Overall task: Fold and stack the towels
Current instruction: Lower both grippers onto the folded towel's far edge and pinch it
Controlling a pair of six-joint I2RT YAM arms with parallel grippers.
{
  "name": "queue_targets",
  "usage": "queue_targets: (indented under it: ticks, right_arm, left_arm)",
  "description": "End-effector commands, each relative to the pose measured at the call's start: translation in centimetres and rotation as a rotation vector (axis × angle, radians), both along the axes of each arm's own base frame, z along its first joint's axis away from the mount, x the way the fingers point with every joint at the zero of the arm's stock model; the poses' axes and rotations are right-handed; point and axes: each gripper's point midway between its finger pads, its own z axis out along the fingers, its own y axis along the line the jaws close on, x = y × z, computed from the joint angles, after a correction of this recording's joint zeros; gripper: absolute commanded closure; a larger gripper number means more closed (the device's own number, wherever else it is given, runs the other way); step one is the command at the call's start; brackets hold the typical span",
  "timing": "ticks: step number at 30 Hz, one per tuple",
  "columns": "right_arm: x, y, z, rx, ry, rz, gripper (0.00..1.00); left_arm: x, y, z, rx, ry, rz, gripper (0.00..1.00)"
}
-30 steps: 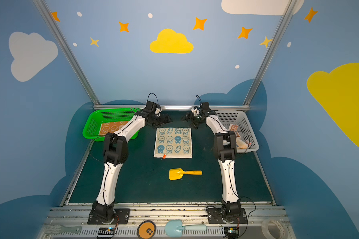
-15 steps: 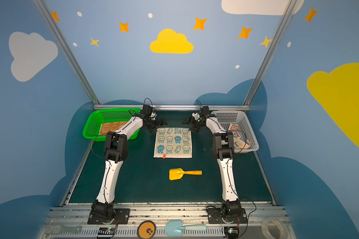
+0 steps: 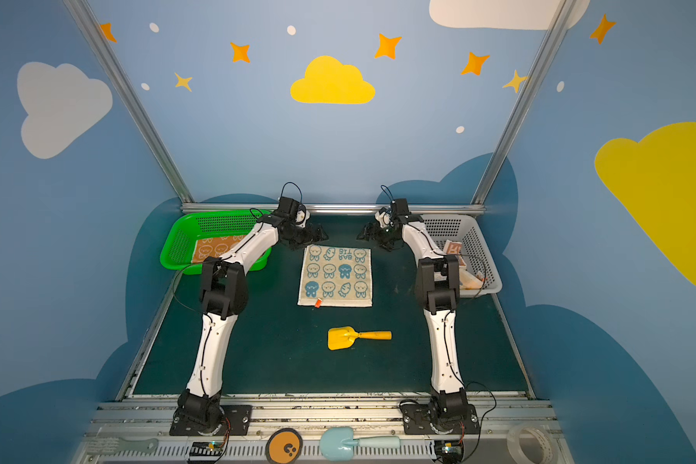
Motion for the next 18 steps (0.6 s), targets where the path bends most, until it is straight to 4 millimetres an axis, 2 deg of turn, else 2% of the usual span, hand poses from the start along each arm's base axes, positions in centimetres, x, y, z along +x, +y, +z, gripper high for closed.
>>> queue_targets:
  ticks: [1,6,13,18]
  right_arm:
    - [-0.3,-2.0,-1.9,-0.170,0.019,-0.003,0.12]
    - [0.2,-1.8,-3.9,-0.188,0.022,0.020,0.22]
    - [0.5,-0.3,-6.1,-0.203,0.043,0.032,0.37]
    - [0.4,0.5,-6.9,-0.197,0.056,0.043,0.52]
  left_arm:
    - [-0.3,2.0,0.5,0.122,-0.013,-0.009,0.01]
    - [-0.7,2.8,-0.8,0.189,0.012,-0.012,0.01]
    - [-0.7,3.2,-1.2,0.223,0.008,-0.023,0.01]
    - [-0.6,3.5,-1.4,0.238,0.011,-0.029,0.01]
